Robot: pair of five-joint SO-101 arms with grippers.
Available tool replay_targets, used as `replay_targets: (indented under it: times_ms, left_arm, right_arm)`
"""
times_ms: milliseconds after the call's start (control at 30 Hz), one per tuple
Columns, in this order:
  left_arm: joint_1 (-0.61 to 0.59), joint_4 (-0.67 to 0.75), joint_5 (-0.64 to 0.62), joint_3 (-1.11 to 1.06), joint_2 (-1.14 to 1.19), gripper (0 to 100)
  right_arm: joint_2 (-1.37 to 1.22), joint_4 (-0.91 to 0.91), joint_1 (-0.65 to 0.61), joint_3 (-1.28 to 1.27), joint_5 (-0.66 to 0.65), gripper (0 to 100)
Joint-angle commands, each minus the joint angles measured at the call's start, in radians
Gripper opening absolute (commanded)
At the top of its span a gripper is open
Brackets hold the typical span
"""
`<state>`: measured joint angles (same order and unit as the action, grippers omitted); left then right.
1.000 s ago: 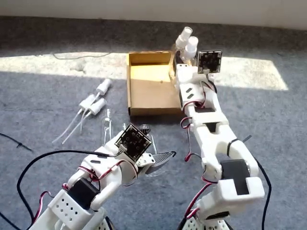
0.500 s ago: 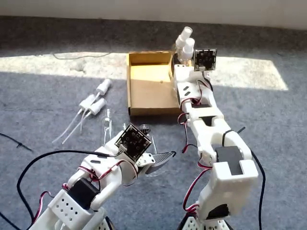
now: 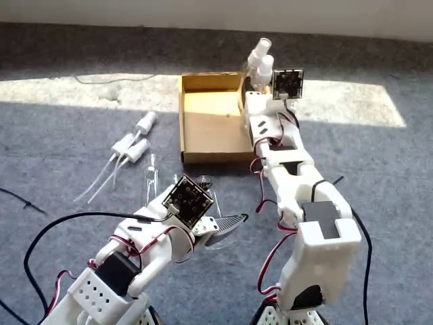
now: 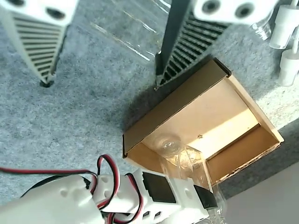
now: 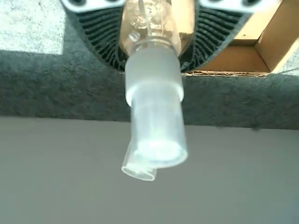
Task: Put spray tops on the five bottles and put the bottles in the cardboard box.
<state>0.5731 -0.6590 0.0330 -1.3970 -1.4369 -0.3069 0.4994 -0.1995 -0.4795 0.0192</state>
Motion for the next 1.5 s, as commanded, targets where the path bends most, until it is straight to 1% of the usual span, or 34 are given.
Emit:
replay_targets:
  times_ms: [0, 267, 367, 433, 500, 1467]
  left_arm:
    - [0.012, 0.018, 0.002, 0.005, -0.008, 30]
    - [0.012, 0.018, 0.002, 0.004, -0.008, 30]
    - [0.010, 0.018, 0.002, 0.004, -0.008, 30]
    - [0.010, 0.018, 0.002, 0.004, -0.008, 30]
    - [0.010, 0.018, 0.002, 0.004, -0.008, 30]
    - [0.010, 0.018, 0.002, 0.004, -0.008, 30]
  right_arm:
    - [0.013, 0.024, 0.010, 0.045, 0.002, 0.4]
    - [0.013, 0.025, -0.005, 0.044, 0.000, 0.7]
    - [0.013, 0.097, -0.021, 0.044, -0.002, 0.7]
    - [0.013, 0.151, -0.024, 0.039, -0.061, 0.7]
    - [0.012, 0.142, -0.024, 0.039, -0.107, 0.7]
    - [-0.038, 0.142, -0.039, -0.002, -0.114, 0.7]
